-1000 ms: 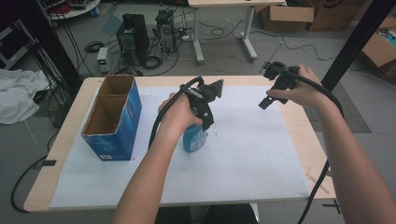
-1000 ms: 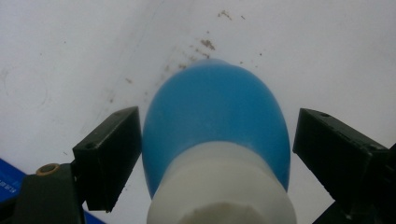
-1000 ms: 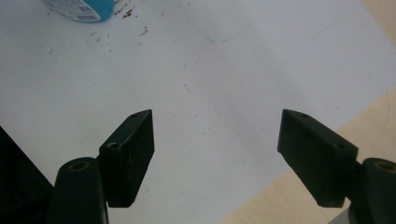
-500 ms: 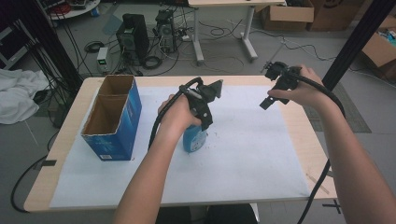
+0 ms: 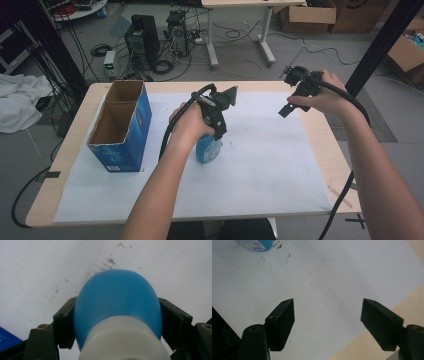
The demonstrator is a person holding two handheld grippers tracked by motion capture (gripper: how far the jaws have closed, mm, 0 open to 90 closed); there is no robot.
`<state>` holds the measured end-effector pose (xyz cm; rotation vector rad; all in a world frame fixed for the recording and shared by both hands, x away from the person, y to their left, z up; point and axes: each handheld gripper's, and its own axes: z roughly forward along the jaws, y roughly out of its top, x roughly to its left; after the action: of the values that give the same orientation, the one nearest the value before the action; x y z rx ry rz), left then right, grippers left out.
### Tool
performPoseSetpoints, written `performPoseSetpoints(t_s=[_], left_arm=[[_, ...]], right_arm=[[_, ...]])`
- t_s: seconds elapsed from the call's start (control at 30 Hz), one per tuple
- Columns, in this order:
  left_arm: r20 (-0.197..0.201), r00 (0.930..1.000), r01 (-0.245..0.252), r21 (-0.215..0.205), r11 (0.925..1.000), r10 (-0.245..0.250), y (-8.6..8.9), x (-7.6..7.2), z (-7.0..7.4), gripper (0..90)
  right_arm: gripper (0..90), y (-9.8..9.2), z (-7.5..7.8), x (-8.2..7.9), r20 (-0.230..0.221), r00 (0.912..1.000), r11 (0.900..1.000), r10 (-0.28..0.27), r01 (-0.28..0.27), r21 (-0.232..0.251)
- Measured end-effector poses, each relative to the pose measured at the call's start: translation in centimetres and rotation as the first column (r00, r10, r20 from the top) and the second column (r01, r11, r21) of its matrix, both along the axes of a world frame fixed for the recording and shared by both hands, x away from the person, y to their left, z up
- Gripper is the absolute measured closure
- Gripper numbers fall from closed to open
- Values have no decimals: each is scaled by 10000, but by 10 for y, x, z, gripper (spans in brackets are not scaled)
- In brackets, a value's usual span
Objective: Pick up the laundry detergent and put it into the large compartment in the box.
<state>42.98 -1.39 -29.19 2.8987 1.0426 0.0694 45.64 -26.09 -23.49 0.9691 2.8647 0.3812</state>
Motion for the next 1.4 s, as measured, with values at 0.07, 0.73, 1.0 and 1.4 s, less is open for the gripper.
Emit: performPoseSetpoints(t_s=[0.07, 0.73, 1.0, 1.4], left_arm=[[-8, 10000, 5, -31, 10000, -5, 0, 0, 0, 302], [-81, 9998, -184, -59, 9998, 183, 3, 1, -1, 349], [-101, 9997, -202, -2, 9998, 202, 2, 1, -1, 368], [-214, 9993, -301, 121, 9995, 304, 1, 2, 0, 374]], right_arm=[[273, 0, 0, 0, 7, 10000, 10000, 40, -40, 3], [273, 0, -2, 1, -41, 10000, 10000, 56, -56, -12], [273, 0, -3, 1, -41, 10000, 10000, 48, -48, -34], [272, -1, -4, 2, -63, 10000, 10000, 43, -43, -20]])
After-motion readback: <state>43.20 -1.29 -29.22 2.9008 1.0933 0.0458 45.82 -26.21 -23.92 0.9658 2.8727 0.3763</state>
